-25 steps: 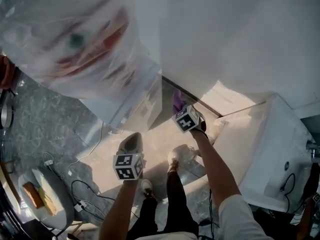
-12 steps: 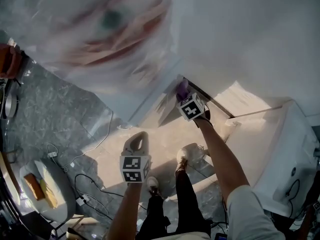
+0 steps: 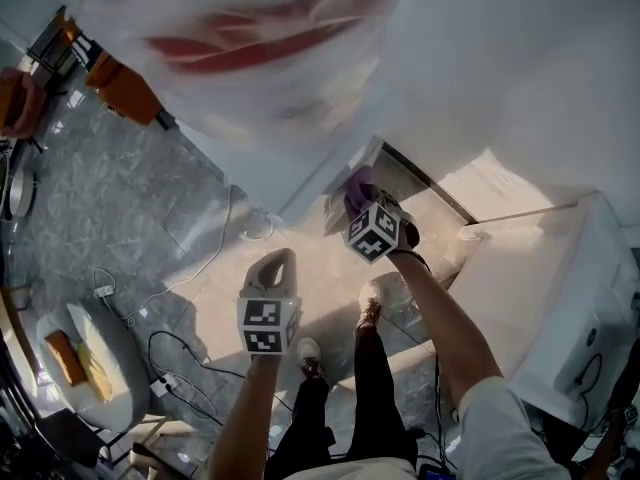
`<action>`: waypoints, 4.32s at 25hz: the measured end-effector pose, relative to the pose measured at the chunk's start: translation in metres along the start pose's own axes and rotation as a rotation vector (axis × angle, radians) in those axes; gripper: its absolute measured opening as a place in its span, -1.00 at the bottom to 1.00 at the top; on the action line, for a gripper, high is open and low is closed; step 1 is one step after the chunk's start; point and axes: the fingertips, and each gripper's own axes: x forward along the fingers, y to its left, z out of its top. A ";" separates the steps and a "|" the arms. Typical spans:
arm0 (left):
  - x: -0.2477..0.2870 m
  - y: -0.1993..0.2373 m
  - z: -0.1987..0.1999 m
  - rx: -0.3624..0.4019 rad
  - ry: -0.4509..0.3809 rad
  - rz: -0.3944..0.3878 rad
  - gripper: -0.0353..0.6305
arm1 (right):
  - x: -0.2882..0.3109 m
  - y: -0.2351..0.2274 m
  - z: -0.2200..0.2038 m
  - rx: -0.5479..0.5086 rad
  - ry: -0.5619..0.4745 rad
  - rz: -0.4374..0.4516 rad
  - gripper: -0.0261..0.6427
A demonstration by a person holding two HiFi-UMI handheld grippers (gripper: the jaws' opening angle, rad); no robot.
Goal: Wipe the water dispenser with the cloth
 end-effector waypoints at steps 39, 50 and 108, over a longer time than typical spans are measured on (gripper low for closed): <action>0.049 -0.051 -0.066 -0.090 0.103 -0.182 -0.84 | -0.010 0.062 -0.102 0.299 0.029 -0.017 -0.76; 0.143 -0.074 -0.070 -0.088 0.166 -0.164 -0.84 | 0.032 0.008 -0.163 0.507 0.056 0.010 -0.76; -0.138 0.082 -0.043 -0.141 -0.126 0.061 -0.84 | -0.123 0.161 0.073 0.313 -0.166 0.012 -0.76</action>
